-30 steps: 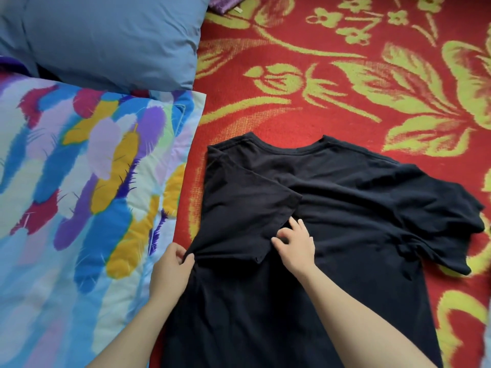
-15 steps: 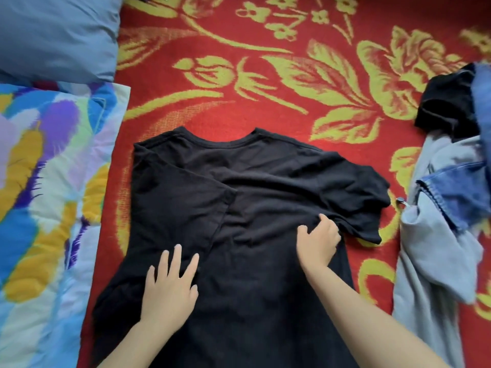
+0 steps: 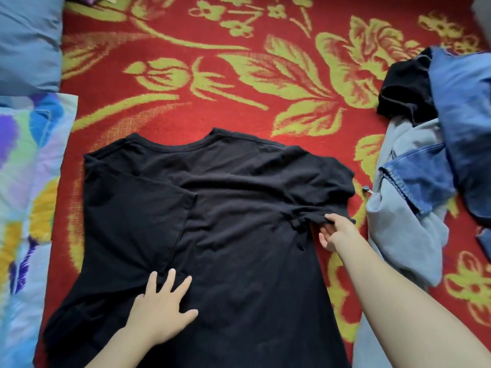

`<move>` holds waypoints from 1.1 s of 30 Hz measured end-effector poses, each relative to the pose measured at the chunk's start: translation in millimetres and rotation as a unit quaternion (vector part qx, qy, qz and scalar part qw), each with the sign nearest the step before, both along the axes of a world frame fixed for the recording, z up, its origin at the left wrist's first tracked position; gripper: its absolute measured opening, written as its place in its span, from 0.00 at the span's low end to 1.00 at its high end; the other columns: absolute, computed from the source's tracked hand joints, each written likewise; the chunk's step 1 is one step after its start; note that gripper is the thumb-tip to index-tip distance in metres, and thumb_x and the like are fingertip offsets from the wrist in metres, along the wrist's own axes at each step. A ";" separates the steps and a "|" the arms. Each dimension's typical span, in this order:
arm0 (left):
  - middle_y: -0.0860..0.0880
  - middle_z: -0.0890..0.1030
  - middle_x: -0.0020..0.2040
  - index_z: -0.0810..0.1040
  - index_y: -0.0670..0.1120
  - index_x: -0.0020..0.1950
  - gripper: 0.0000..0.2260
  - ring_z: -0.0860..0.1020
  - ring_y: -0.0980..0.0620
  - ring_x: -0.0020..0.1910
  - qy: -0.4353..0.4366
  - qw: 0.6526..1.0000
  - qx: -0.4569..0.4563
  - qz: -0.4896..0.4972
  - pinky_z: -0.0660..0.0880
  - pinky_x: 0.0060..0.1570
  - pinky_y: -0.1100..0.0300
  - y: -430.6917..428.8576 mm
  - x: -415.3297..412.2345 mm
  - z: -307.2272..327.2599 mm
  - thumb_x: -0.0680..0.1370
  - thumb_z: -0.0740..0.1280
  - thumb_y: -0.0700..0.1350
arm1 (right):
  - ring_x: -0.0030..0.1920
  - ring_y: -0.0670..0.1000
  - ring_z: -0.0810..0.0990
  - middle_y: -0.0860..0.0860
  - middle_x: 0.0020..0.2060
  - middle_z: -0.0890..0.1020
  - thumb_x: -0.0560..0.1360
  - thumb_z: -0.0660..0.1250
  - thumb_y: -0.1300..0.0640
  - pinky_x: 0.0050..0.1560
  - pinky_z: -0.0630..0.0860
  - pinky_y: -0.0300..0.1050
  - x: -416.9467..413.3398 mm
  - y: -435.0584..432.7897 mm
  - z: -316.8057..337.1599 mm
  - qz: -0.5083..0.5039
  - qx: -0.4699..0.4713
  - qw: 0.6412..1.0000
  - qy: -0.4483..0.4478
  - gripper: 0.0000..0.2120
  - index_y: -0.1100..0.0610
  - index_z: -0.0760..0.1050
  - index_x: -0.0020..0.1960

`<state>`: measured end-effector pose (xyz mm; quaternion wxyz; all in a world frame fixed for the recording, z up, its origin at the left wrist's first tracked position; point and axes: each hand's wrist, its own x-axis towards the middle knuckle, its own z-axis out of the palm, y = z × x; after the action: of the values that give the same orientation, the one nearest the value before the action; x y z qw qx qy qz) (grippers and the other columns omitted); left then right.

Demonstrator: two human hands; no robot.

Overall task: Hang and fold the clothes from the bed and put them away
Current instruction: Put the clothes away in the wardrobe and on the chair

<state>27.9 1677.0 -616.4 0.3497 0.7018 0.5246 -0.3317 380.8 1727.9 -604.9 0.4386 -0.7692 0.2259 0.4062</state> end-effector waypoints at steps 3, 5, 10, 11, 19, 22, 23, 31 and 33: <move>0.53 0.42 0.78 0.47 0.62 0.76 0.31 0.39 0.44 0.76 0.012 0.998 -0.063 0.023 0.56 0.71 0.50 15.5 4.1 5.1 0.76 0.55 0.66 | 0.51 0.55 0.74 0.59 0.52 0.75 0.74 0.63 0.65 0.49 0.67 0.44 -8.9 4.7 13.2 0.088 0.037 0.962 -0.256 0.13 0.65 0.71 0.58; 0.53 0.44 0.78 0.49 0.62 0.76 0.31 0.40 0.44 0.76 0.016 0.996 -0.082 0.032 0.54 0.72 0.49 20.8 6.1 7.0 0.75 0.55 0.66 | 0.56 0.61 0.74 0.63 0.54 0.76 0.72 0.63 0.68 0.55 0.66 0.45 -28.3 1.7 21.7 0.311 0.115 0.839 -0.432 0.12 0.68 0.71 0.56; 0.53 0.44 0.78 0.49 0.63 0.76 0.32 0.40 0.44 0.76 0.032 0.993 -0.104 0.041 0.52 0.72 0.48 25.3 8.0 10.0 0.75 0.56 0.66 | 0.62 0.65 0.75 0.62 0.64 0.75 0.59 0.76 0.61 0.56 0.76 0.61 -69.8 -32.8 10.1 0.781 0.161 0.296 -0.526 0.15 0.58 0.78 0.44; 0.53 0.44 0.78 0.49 0.63 0.76 0.32 0.40 0.44 0.76 0.033 0.993 -0.108 0.046 0.52 0.72 0.48 26.2 8.0 10.3 0.75 0.56 0.67 | 0.64 0.63 0.74 0.61 0.65 0.74 0.59 0.78 0.57 0.55 0.76 0.62 -72.0 -40.3 6.7 0.814 0.134 0.252 -0.506 0.19 0.56 0.80 0.49; 0.52 0.50 0.78 0.54 0.61 0.75 0.29 0.49 0.43 0.76 0.061 0.990 -0.119 0.054 0.53 0.71 0.49 36.9 13.7 14.8 0.76 0.56 0.66 | 0.76 0.58 0.44 0.57 0.76 0.41 0.78 0.59 0.45 0.73 0.53 0.54 -50.4 -71.5 -26.0 0.832 -0.115 0.385 -0.383 0.37 0.49 0.39 0.77; 0.49 0.70 0.70 0.68 0.58 0.68 0.21 0.66 0.46 0.68 0.086 0.996 0.012 0.016 0.63 0.62 0.53 41.0 24.8 22.8 0.77 0.56 0.63 | 0.75 0.54 0.54 0.54 0.76 0.51 0.79 0.56 0.54 0.69 0.62 0.48 -44.5 -72.5 -28.7 0.800 -0.100 0.433 -0.404 0.33 0.50 0.40 0.77; 0.48 0.75 0.64 0.72 0.56 0.64 0.19 0.70 0.47 0.64 0.078 0.993 0.085 0.027 0.65 0.57 0.55 43.6 30.8 24.5 0.77 0.56 0.61 | 0.73 0.55 0.59 0.54 0.75 0.56 0.78 0.57 0.56 0.65 0.65 0.47 -42.4 -69.6 -27.8 0.785 -0.103 0.450 -0.413 0.33 0.50 0.42 0.77; 0.47 0.74 0.63 0.58 0.47 0.75 0.30 0.73 0.48 0.58 -0.295 0.630 0.029 0.718 0.68 0.59 0.54 99.1 77.3 1.1 0.77 0.67 0.43 | 0.50 0.58 0.73 0.55 0.57 0.69 0.77 0.55 0.65 0.39 0.67 0.45 -21.9 -64.9 -29.4 0.697 -0.171 0.602 -0.350 0.32 0.46 0.51 0.76; 0.49 0.74 0.64 0.58 0.48 0.75 0.29 0.74 0.49 0.55 -0.326 0.546 -0.024 0.772 0.65 0.56 0.52 111.8 78.7 -3.9 0.77 0.66 0.43 | 0.53 0.58 0.73 0.55 0.60 0.69 0.76 0.55 0.65 0.42 0.69 0.47 -25.1 -61.2 -24.8 0.674 -0.182 0.642 -0.317 0.31 0.47 0.52 0.76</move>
<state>106.6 1788.8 -620.3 0.6345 0.0777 0.7059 0.3050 355.7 1666.7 -629.7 -0.0607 -0.8546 -0.4388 0.2711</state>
